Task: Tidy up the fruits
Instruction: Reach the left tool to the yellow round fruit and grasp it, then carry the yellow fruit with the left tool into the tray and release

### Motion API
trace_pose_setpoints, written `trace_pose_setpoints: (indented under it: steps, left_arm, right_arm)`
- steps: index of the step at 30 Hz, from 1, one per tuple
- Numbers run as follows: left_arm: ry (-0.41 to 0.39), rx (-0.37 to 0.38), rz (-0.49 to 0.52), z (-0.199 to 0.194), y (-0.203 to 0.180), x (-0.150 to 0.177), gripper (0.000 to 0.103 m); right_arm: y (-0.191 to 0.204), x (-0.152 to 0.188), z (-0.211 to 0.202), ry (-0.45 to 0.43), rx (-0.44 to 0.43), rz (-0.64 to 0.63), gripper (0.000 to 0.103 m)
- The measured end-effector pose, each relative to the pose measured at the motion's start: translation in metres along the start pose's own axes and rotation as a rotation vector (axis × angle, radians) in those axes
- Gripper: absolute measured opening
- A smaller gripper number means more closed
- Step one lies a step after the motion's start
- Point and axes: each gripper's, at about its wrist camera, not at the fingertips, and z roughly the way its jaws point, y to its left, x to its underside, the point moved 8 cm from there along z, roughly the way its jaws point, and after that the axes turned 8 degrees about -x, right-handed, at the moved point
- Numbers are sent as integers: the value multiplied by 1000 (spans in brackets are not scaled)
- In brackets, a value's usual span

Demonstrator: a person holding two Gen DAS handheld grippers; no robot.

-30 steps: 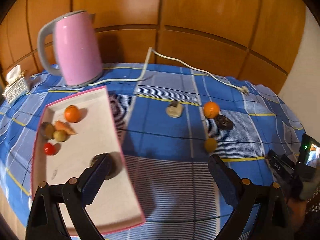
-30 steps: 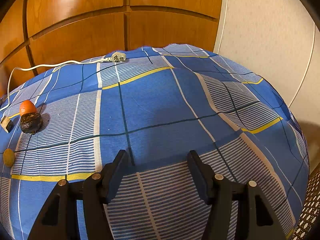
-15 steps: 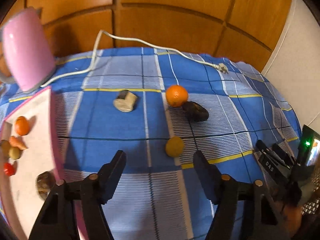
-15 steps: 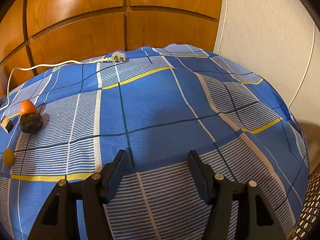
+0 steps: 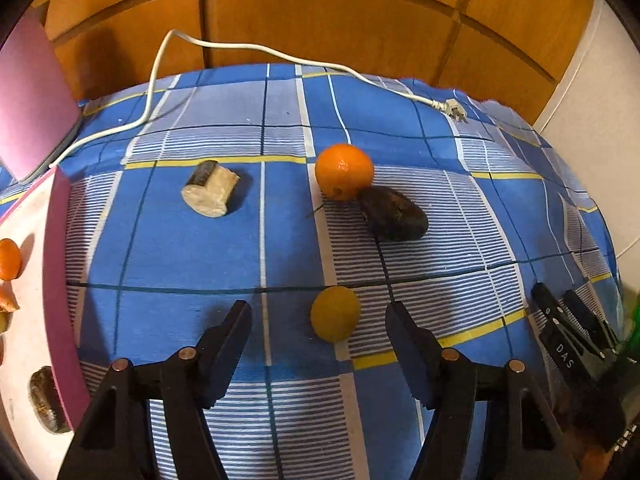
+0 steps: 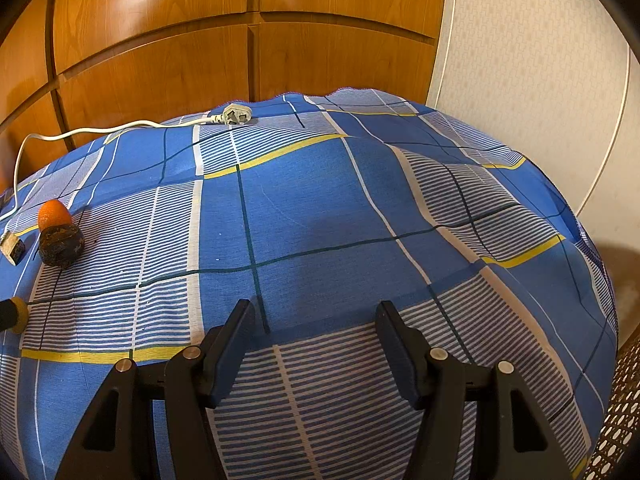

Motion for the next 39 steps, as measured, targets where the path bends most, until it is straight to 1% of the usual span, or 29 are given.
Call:
trace_pose_setpoints:
  steps: [3,6,7,8,9,13,16,27,34,39]
  left_arm:
    - [3,5,2,4,-2,1,68]
    - [-10,-1,1,7,-2,0,60]
    - [-15,-5,2,7,-1,-1,46]
    - [-23,-13,3,7,1,-1,28]
    - [-32,5,-5,6,2,-2,26]
    - [-28,33,-18,1,5,4,25]
    - [-30,32,-18,-4,8,12,25]
    - [-34,66,-80,-36,29,48,25]
    - [-63,89,-118,-62,42,62,25]
    - [-106,97,-156,-87,57,67,25]
  right_arm:
    - [0,0,0,0,0,0,64]
    - [-1,-1,0,0,1,-1,64]
    - [-1,-1,0,0,1,-1,64]
    - [-1,-1,1,-1,1,-1,64]
    - [-1,-1,0,-1,1,-1,64]
    - [-2,-2,1,-2,1,-1,64]
    - [-2,-2,1,-2,1,-1,64]
    - [-3,-1,1,-3,1,-1,64]
    - [-4,-1,1,-4,1,-1,64]
    - [-3,-1,1,-4,1,0,64]
